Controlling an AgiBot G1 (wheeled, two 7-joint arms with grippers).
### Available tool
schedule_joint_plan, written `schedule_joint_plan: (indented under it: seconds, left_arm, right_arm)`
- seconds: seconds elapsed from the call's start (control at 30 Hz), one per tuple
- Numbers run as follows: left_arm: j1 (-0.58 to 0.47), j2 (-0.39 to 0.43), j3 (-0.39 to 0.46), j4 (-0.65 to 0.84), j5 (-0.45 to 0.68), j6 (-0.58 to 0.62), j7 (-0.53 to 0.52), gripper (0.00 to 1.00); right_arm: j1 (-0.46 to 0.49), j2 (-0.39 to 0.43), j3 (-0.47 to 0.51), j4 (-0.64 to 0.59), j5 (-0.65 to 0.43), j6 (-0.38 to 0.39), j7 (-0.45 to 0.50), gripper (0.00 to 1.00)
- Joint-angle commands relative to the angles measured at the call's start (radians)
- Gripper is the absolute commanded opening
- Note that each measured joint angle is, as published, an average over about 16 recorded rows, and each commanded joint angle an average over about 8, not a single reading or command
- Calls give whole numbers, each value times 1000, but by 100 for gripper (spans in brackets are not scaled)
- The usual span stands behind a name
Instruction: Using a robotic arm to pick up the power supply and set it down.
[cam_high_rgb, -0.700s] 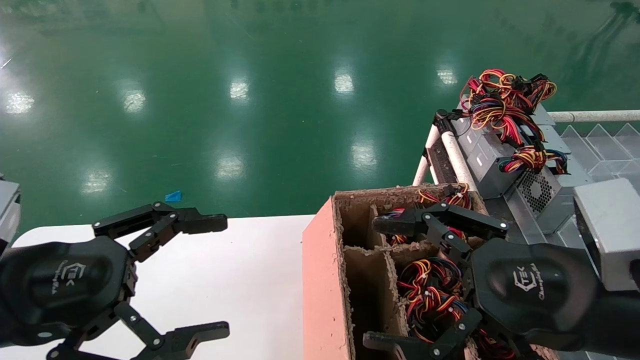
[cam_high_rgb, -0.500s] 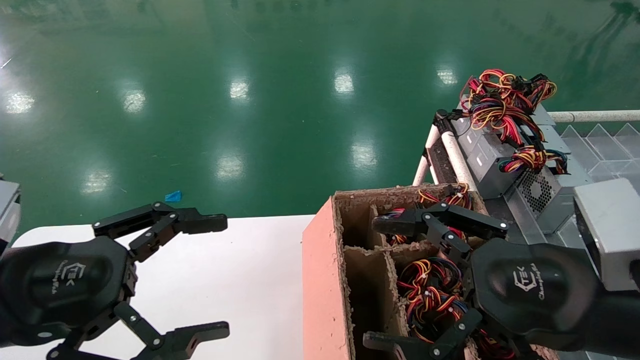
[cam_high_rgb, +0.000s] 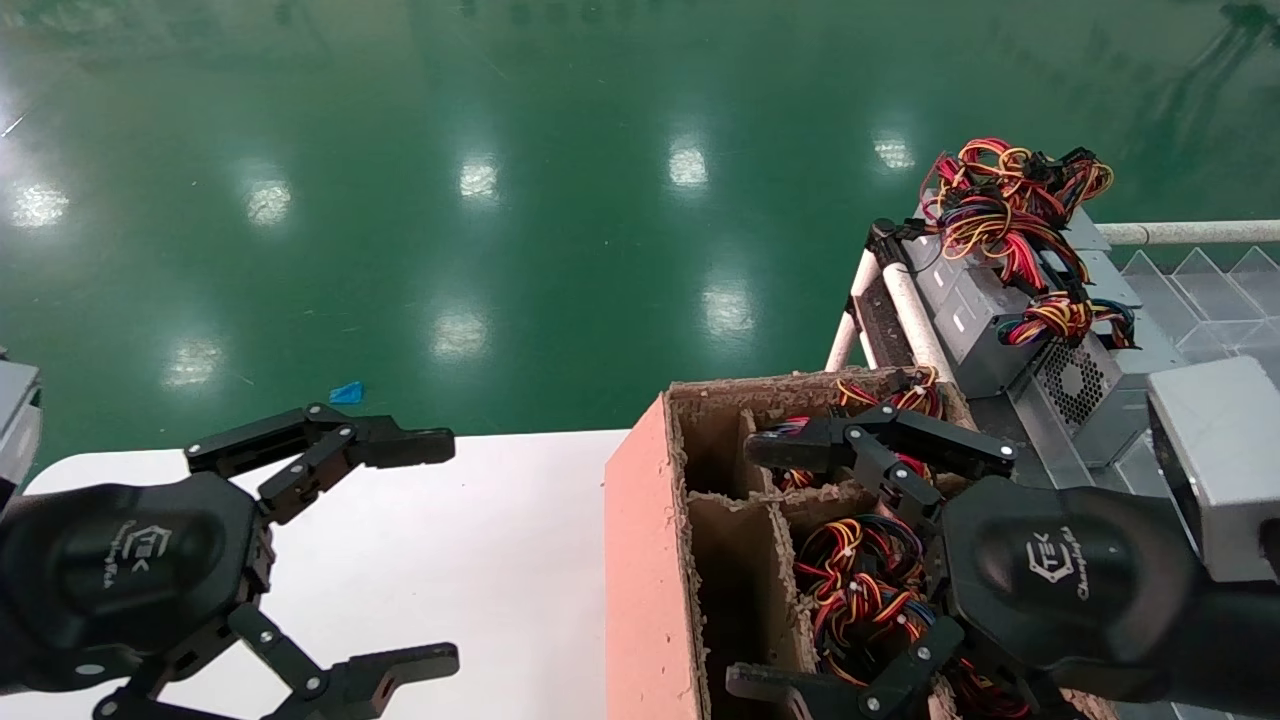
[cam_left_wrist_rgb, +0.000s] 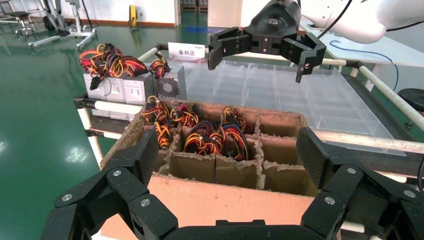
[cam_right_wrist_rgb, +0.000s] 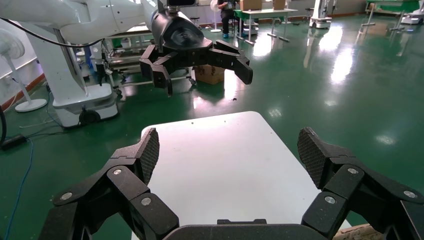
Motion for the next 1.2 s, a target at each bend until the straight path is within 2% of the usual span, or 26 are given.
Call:
schedule_joint_plan:
  seconds: [0.03, 0.1, 0.13, 0.17, 0.77, 0.97, 1.2]
  left_arm:
    - [0, 0, 0, 0, 0, 0, 0, 39]
    - [0, 0, 0, 0, 0, 0, 0, 14]
    - [0, 0, 0, 0, 0, 0, 0, 5]
    - [0, 0, 0, 0, 0, 0, 0, 0]
    - [0, 0, 0, 0, 0, 0, 0, 0]
    - [0, 0, 0, 0, 0, 0, 0, 0]
    - [0, 0, 0, 0, 0, 0, 0, 0]
  right_arm:
    - [0, 0, 0, 0, 0, 0, 0, 100]
    - [0, 0, 0, 0, 0, 0, 0, 100]
    - [0, 0, 0, 0, 0, 0, 0, 100]
    - [1, -1, 0, 1, -1, 0, 0, 100]
    - [9, 21, -10, -29, -23, 6, 29, 100]
    - [20, 55, -34, -20, -124, 42, 40, 100]
    - [30, 75, -57, -37, -258, 128, 37, 100]
